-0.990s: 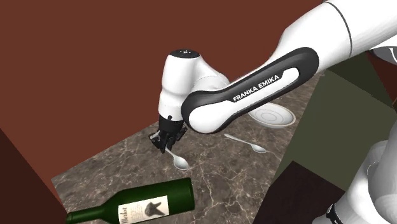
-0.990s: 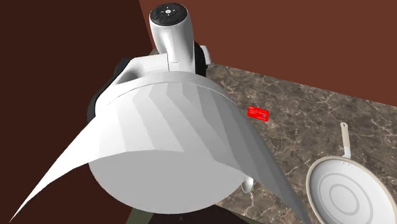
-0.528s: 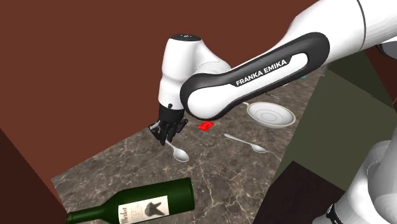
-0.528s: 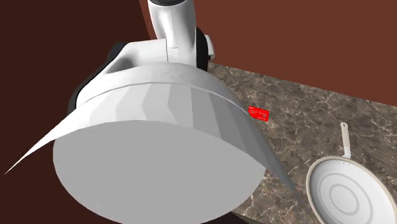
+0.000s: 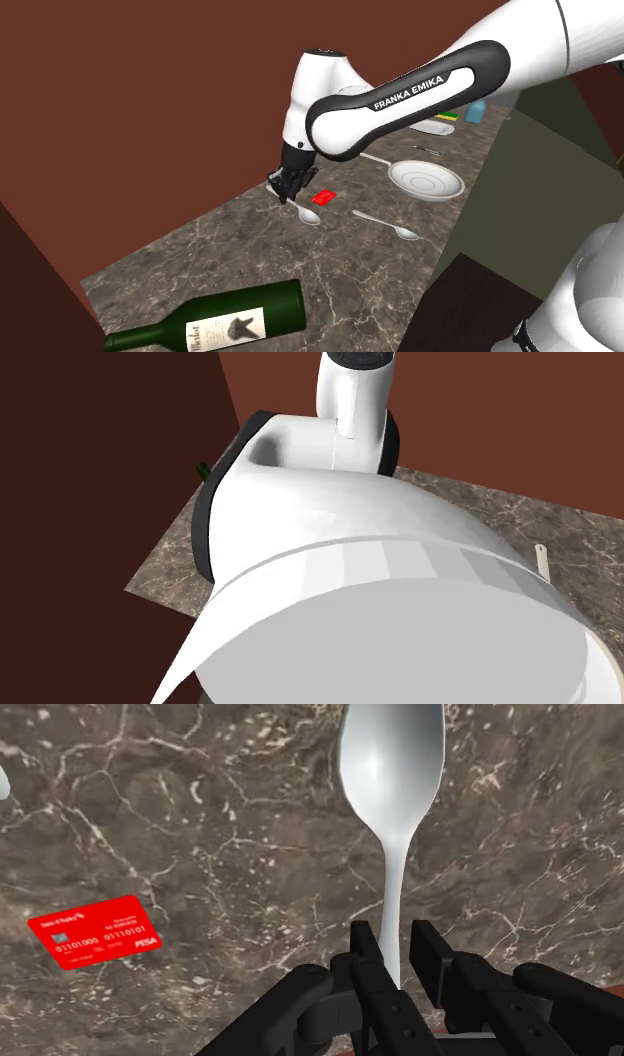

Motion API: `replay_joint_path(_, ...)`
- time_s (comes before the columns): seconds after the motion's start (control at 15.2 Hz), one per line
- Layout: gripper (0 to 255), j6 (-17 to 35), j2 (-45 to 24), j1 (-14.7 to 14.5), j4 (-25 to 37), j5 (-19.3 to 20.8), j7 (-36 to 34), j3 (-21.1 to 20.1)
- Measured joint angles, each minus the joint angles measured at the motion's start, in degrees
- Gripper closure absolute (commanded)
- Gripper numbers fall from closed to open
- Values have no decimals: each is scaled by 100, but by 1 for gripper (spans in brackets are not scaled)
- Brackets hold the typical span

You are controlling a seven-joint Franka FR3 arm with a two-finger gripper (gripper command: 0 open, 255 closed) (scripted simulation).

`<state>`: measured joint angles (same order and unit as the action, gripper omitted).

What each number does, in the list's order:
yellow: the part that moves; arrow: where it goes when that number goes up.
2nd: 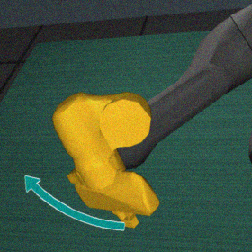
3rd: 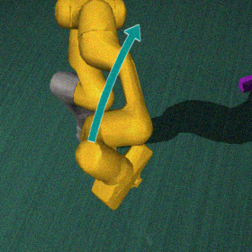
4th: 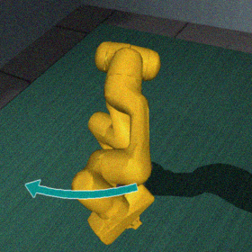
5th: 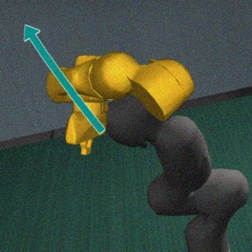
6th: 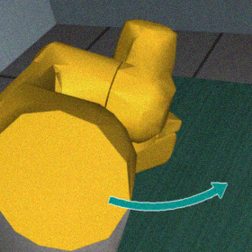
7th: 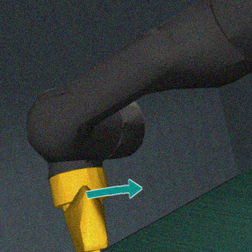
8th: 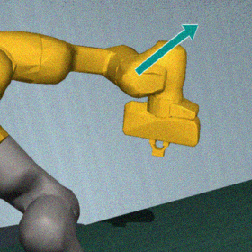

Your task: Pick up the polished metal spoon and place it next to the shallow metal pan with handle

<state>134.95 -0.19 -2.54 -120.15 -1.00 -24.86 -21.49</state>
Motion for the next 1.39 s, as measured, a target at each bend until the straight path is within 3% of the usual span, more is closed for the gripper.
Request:
replay_joint_path(0.66,255,-161,-98,671,186,-427,1584,656)
replay_joint_path(1.39,255,-530,-823,1409,1127,-678,3061,1258)
